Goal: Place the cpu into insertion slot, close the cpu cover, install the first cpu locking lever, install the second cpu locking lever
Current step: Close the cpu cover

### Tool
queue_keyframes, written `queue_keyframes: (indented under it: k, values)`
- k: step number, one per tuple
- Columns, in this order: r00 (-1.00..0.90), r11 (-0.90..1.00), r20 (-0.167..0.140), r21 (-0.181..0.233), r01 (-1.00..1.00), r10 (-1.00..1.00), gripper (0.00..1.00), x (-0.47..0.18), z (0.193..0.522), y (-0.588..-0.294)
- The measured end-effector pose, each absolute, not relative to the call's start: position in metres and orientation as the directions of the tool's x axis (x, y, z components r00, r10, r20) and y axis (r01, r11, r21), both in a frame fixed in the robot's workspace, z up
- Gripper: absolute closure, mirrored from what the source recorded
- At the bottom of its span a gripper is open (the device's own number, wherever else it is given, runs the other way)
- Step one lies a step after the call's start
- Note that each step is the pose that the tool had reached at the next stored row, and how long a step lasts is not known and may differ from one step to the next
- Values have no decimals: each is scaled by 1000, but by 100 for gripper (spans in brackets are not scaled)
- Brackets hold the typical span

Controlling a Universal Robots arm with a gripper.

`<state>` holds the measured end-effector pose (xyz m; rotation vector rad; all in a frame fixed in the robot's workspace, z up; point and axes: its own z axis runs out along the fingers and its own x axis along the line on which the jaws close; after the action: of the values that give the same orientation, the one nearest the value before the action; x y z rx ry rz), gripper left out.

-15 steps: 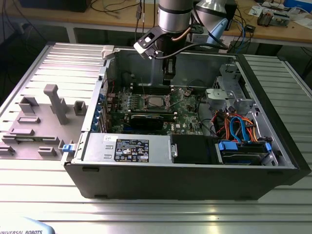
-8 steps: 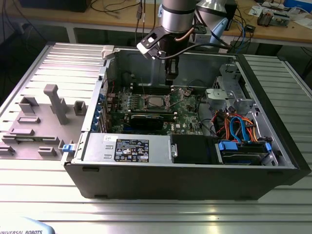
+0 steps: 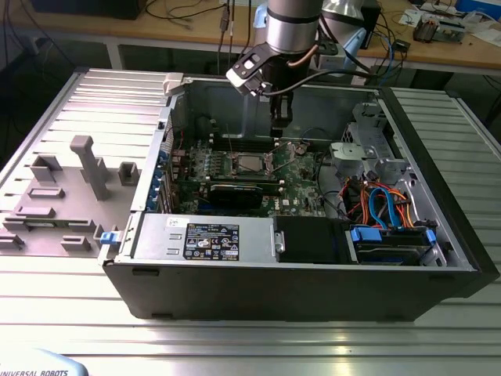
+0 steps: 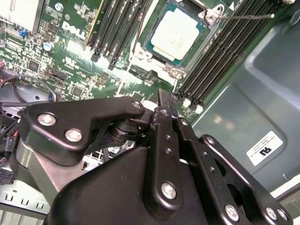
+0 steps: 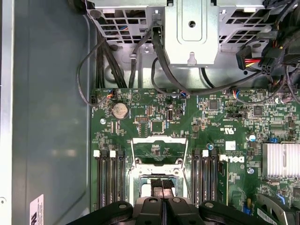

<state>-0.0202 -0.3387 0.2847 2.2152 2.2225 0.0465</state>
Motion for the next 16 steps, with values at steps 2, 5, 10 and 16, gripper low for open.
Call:
queue_keyframes:
  k: [2, 5, 10, 16]
  values:
    - [-3, 3, 19, 23, 1000, 1000, 89, -20, 285, -339]
    - [-3, 3, 19, 23, 1000, 1000, 89, -19, 285, -339]
    - [-3, 3, 19, 23, 1000, 1000, 89, -19, 285, -339]
    - [-3, 3, 19, 22, 1000, 1000, 89, -10, 284, -339]
